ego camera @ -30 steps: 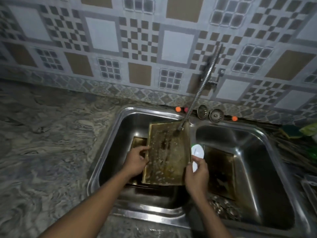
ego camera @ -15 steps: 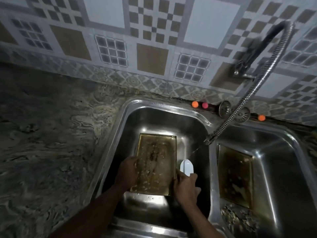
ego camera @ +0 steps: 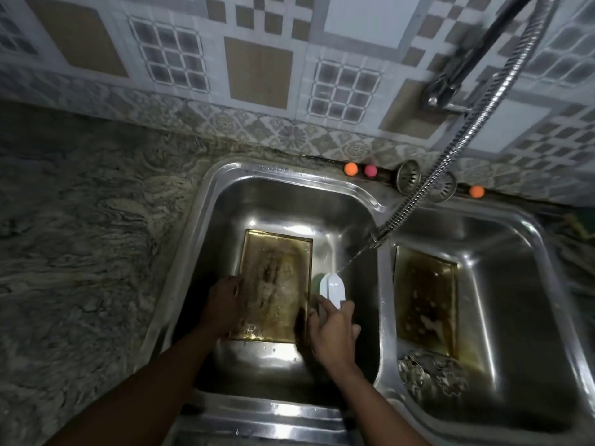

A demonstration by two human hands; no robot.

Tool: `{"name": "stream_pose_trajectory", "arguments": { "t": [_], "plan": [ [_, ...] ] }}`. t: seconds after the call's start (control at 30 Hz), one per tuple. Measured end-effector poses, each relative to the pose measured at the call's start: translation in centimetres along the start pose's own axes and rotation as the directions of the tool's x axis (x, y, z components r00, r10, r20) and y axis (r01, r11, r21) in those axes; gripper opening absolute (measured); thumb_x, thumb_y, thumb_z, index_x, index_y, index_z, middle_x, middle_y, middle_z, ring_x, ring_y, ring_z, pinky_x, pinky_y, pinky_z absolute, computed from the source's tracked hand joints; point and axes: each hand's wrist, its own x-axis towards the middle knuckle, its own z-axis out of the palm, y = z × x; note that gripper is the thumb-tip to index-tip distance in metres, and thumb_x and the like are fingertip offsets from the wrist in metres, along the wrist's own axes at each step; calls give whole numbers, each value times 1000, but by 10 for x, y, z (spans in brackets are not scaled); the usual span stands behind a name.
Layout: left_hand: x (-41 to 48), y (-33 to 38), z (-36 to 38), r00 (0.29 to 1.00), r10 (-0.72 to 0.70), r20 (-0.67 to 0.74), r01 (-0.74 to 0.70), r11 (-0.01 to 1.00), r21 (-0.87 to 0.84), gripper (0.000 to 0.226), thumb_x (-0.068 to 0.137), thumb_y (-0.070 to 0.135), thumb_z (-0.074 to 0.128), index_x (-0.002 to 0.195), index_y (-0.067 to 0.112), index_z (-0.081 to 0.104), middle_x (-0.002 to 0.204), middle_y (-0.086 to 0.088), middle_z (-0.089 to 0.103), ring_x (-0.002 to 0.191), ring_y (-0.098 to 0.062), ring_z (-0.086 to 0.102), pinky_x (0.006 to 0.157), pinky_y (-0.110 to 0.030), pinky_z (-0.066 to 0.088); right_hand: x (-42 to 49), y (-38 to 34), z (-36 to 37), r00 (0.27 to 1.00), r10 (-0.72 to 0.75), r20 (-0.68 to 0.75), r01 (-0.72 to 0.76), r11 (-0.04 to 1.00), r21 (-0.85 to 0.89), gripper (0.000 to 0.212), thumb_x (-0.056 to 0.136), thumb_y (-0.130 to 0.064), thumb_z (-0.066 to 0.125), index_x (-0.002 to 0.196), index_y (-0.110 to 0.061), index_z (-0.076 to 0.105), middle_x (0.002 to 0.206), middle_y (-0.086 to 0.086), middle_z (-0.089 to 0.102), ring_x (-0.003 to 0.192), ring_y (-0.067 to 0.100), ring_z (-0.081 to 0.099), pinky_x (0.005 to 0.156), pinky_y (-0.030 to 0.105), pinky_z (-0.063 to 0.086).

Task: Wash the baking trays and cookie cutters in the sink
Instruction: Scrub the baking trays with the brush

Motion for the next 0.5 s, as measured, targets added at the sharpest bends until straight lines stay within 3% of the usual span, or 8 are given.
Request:
{"name": "stream_pose_trajectory", "arguments": {
  "t": [0.07, 0.17, 0.23, 0.3, 0.4, 0.5],
  "plan": [
    [-6, 6, -2, 1000, -6, -11, 5, 1000, -20, 26, 93, 4, 58, 116, 2, 68, 105, -9, 68, 93, -20, 61, 75, -22, 43, -2, 0, -1, 1000, -2, -16, 2, 1000, 23, 35, 96, -30, 51, 129, -39, 56, 111, -6, 25, 75, 7, 32, 90, 31, 33],
    [-13, 10, -4, 999, -31, -28, 32, 999, 30, 33, 93, 19, 62, 122, 4, 65, 118, -20, 62, 105, -35, 61, 86, -33, 49, -3, -1, -5, 1000, 4, -25, -2, 998, 65, 32, 97, -32, 50, 127, -38, 58, 122, -1, 32, 93, 23, 45, 82, 27, 27],
    [-19, 17, -6, 999, -52, -6, 52, 996, 77, 45, 89, 23, 66, 132, 11, 58, 135, -15, 51, 112, -32, 58, 92, -40, 53, -6, -2, -11, 998, -21, -59, 27, 994, 104, 32, 97, -30, 50, 126, -37, 59, 120, -1, 35, 94, 26, 51, 83, 27, 27],
    [-25, 34, -6, 999, -26, -30, 28, 998, 64, 50, 87, 25, 68, 135, 17, 56, 137, -8, 50, 113, -27, 58, 92, -41, 53, -9, -5, -23, 990, -52, -127, 74, 982, 173, 31, 96, -27, 52, 124, -35, 61, 115, -1, 37, 95, 27, 54, 88, 29, 36],
    [-34, 72, 3, 992, 101, -78, -101, 995, -2, 38, 88, 32, 68, 125, 23, 62, 112, -2, 66, 95, -20, 64, 81, -32, 52, -14, -5, -50, 959, -92, -268, 173, 939, 298, 27, 95, -20, 54, 117, -29, 65, 113, 2, 45, 102, 20, 55, 97, 30, 46],
    [-46, 116, 21, 965, 250, -82, -257, 961, -100, 21, 86, 27, 69, 106, 22, 69, 87, 4, 69, 78, -17, 65, 74, -32, 54, -19, 2, -91, 916, -88, -390, 235, 908, 347, 24, 94, -15, 55, 112, -24, 68, 111, 5, 49, 100, 13, 55, 91, 18, 43]
  ]
}}
